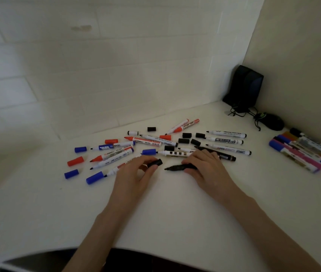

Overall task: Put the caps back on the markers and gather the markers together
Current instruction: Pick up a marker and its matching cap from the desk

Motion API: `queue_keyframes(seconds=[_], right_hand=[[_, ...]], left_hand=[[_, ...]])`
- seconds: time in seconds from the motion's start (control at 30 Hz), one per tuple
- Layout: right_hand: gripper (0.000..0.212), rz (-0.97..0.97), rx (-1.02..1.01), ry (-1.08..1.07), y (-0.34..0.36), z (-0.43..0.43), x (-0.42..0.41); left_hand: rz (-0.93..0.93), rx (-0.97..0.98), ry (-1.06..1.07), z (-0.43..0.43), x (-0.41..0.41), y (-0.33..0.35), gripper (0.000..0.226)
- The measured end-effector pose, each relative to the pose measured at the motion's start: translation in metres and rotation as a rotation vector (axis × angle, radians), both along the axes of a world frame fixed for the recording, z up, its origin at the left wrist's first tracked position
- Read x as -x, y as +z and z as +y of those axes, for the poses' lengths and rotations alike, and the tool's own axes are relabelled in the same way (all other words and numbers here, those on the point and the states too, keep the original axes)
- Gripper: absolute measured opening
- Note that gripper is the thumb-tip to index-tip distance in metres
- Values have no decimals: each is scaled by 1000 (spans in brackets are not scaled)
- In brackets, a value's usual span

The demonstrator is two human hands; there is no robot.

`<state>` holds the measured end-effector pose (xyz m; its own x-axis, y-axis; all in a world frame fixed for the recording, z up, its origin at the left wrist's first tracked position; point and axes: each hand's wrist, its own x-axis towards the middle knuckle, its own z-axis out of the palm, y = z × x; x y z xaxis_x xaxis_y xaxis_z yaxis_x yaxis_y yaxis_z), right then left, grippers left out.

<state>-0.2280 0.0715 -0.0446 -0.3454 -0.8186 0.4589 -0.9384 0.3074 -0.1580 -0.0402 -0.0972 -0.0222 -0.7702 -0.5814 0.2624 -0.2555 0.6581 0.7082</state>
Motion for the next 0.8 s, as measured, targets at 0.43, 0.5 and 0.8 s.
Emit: queue_keyframes(seconds=[0.43, 0.5, 0.8], right_hand=[[27, -63, 211, 33, 14, 4, -15], [25, -41, 197, 35, 14, 4, -15], [16, 96, 181, 39, 17, 2, -24]], left_hand=[[-6, -17, -43, 3, 1, 5, 28], [-10, -14, -46, 3, 2, 5, 27], [-5, 22, -78, 2, 2, 3, 23]])
